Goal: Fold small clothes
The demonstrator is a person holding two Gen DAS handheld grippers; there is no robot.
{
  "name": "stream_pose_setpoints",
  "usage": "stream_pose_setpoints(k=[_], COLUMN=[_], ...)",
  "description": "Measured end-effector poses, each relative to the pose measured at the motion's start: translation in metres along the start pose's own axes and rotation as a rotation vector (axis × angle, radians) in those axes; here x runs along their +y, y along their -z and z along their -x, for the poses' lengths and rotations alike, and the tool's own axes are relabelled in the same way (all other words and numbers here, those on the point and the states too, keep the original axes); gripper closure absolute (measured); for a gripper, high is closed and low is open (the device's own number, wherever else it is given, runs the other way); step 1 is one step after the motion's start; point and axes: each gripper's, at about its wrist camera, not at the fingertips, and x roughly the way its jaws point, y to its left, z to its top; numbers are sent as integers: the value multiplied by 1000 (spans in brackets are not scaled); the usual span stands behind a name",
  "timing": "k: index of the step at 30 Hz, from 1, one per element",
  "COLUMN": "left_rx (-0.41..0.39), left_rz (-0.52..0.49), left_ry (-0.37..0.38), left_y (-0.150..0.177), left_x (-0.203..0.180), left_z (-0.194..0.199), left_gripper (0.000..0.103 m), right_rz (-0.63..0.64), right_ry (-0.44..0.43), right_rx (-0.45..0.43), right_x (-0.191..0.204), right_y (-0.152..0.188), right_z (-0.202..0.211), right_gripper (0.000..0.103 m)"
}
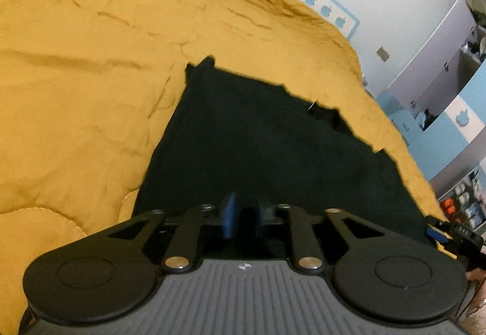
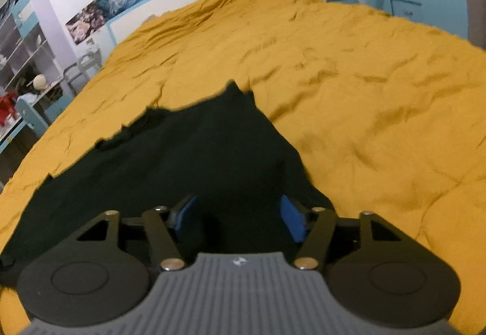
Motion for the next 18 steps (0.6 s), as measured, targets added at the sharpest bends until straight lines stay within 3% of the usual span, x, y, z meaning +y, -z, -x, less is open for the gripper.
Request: stream_pose_setpoints(k=[3,6,8,14,18], left_rx=[-45,-19,3,41,47], left_rz=[1,-17,-28,-2,-1], left_ry=[17,-14,-44,-38,-40], left_y=[-6,-9,-8,-2,-2], left_x=[-8,-14,-15,-7,-5], left_z=[12,10,4,-11,-13], left_gripper=[61,58,55,53,53], right_rz=[-8,-23,0,35,-18], right_ry=[-133,-278,-328,-331,-256], right_rx=[-93,-51,-7,73,124], right_x=[34,81,115,184,199], right_y=[-27,-52,-59,-68,-70], right_z=[-1,-35,-68,-171,-229], right_gripper=[22,21,21,22,22])
